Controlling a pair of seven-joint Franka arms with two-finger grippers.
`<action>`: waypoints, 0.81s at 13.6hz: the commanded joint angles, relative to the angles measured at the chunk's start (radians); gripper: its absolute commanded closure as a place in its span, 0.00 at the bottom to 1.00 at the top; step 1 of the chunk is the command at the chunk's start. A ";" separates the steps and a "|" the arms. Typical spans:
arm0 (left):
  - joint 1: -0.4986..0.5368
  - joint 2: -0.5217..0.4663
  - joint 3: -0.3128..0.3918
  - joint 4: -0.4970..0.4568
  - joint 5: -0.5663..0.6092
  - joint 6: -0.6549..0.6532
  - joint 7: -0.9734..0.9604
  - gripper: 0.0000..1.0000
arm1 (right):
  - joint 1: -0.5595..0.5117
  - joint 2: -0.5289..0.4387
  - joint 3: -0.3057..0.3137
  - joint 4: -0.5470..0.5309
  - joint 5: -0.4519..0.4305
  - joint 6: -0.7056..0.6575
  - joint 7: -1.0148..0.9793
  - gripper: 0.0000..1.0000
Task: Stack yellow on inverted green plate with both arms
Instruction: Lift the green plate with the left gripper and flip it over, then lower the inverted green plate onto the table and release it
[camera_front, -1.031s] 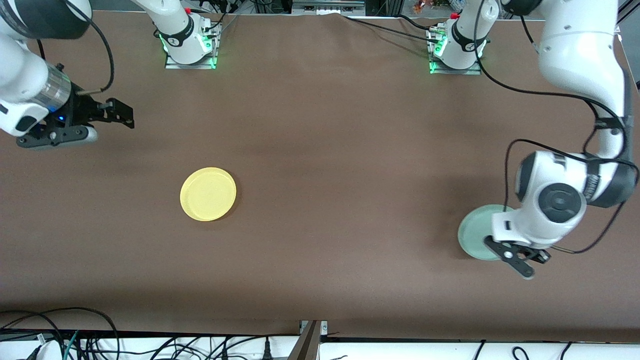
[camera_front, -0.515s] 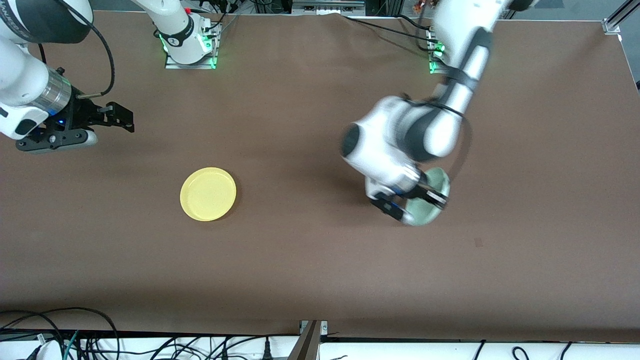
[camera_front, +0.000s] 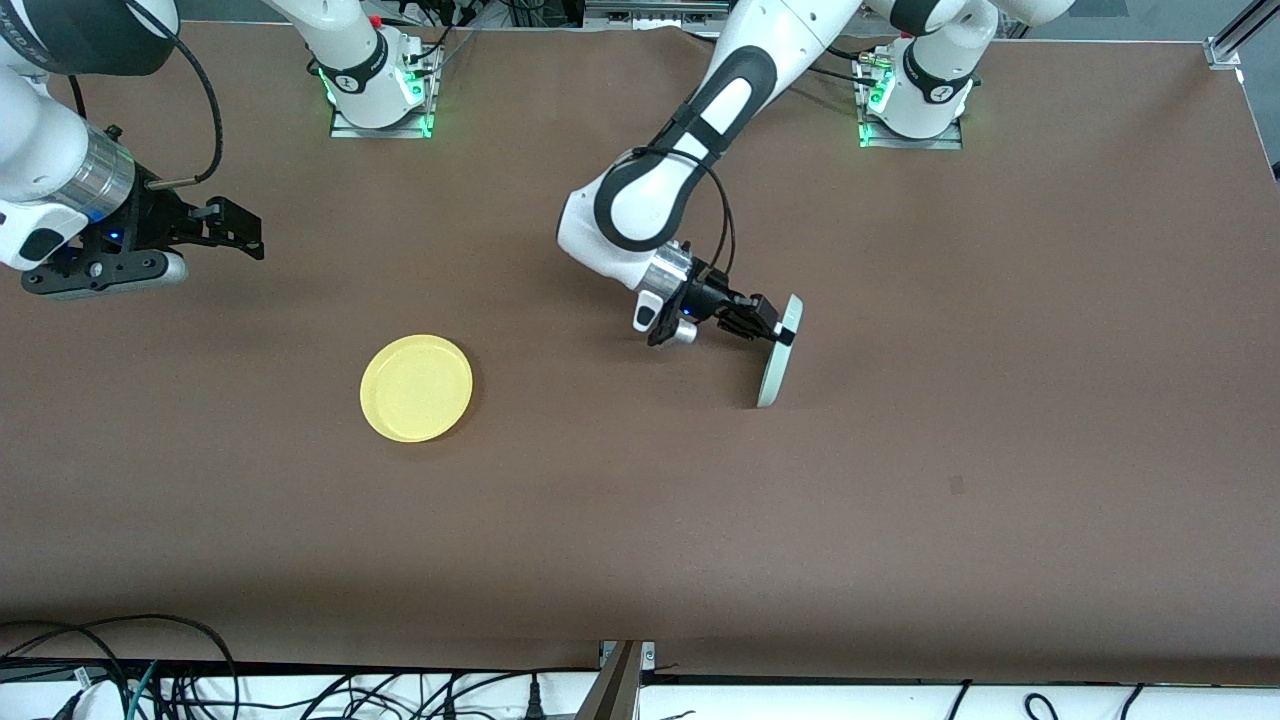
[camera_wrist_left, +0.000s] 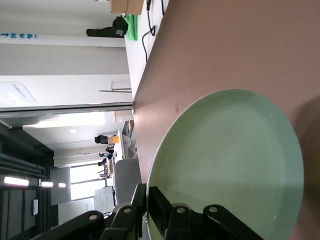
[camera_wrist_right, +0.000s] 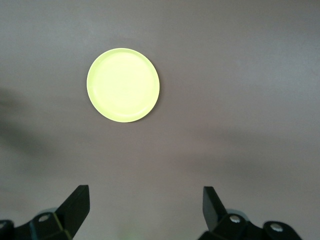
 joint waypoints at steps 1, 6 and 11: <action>-0.028 0.058 0.000 0.025 -0.081 0.038 -0.101 0.83 | -0.002 -0.029 -0.011 -0.033 -0.012 -0.003 -0.013 0.00; -0.017 0.052 -0.002 0.160 -0.413 0.217 -0.104 0.00 | -0.003 -0.029 -0.020 -0.036 -0.012 0.003 -0.013 0.00; 0.067 0.039 0.000 0.191 -0.782 0.470 -0.112 0.00 | -0.003 -0.003 -0.029 -0.053 -0.016 0.034 -0.013 0.00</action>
